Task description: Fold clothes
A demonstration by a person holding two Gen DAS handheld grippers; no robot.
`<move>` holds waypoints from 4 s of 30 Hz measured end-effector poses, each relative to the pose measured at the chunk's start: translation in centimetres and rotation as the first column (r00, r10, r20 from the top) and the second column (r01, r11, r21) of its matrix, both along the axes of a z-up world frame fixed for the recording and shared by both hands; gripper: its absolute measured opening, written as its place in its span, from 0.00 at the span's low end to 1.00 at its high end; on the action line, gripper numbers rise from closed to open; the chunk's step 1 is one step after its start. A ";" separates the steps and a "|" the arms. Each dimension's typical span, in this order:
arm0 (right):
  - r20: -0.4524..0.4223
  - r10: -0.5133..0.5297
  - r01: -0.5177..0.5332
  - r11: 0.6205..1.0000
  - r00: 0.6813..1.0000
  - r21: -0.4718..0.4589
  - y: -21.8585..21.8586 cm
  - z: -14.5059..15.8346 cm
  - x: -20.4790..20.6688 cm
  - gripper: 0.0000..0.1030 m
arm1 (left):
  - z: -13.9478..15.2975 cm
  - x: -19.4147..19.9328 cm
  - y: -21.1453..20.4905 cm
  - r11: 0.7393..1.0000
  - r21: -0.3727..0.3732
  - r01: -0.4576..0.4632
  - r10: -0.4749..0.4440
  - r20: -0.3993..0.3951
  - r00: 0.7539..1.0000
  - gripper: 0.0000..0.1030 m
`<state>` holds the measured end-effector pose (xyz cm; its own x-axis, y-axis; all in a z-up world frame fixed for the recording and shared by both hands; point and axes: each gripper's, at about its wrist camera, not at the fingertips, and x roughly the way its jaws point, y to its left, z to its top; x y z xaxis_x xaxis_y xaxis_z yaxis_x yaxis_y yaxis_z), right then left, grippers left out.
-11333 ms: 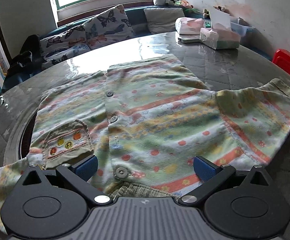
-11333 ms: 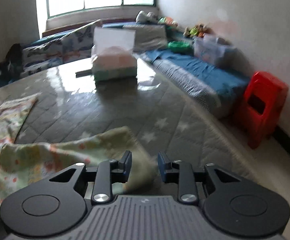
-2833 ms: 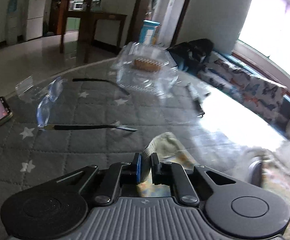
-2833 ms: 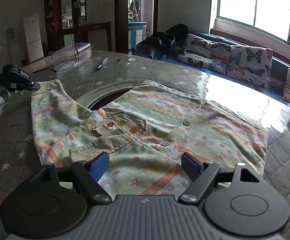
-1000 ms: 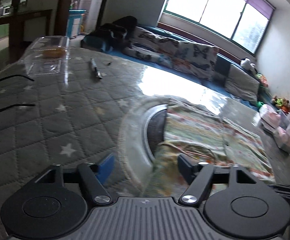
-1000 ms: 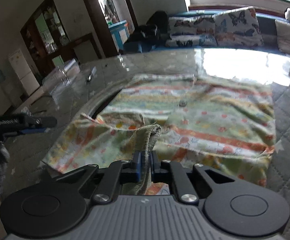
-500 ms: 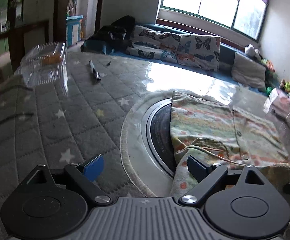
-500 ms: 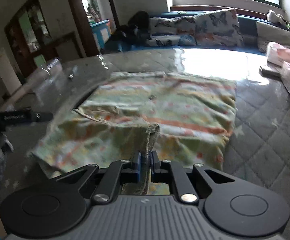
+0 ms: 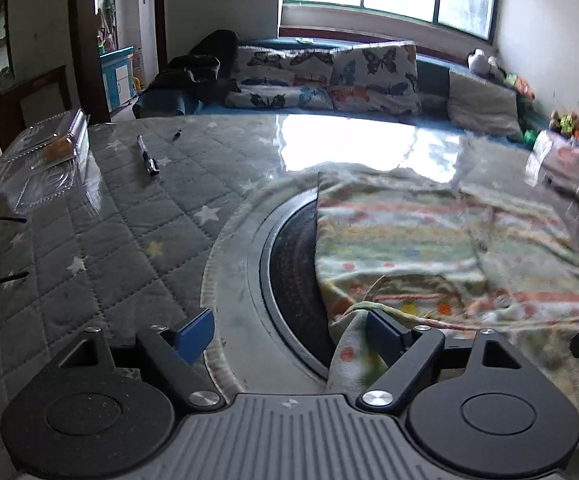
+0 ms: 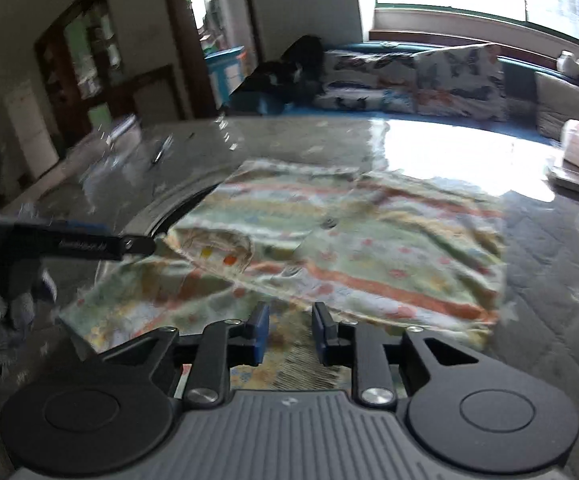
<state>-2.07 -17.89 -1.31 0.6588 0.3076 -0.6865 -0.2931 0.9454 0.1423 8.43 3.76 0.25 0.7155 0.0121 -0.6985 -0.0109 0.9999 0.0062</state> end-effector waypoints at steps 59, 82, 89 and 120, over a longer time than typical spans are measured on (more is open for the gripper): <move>0.081 0.138 -0.121 0.974 0.987 -0.189 -2.2 1.1 -7.1 0.49 | 0.9 -11.3 -7.1 0.945 -0.187 0.267 -0.302 -0.194 0.933 0.59; 0.084 0.387 -0.345 0.886 0.918 -0.309 -1.3 0.5 -10.8 0.66 | 5.1 -6.2 -7.3 0.875 -0.359 0.324 -0.383 -0.107 0.918 0.13; 0.094 0.385 -0.356 0.906 0.918 -0.230 1.1 -0.2 -7.5 0.40 | 5.2 -4.0 -6.9 0.859 -0.390 0.333 -0.404 -0.114 0.908 0.13; 0.078 0.210 -0.211 0.978 0.975 -0.002 -1.3 4.4 -1.0 0.16 | 0.2 -10.0 -5.0 0.782 0.318 0.537 -0.591 0.103 0.800 0.58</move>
<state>-3.11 -19.20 3.06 0.6294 0.4495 -0.6339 -0.4959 0.8604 0.1177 -1.60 -1.23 0.44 0.7662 -0.2748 -0.5808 0.5265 0.7867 0.3223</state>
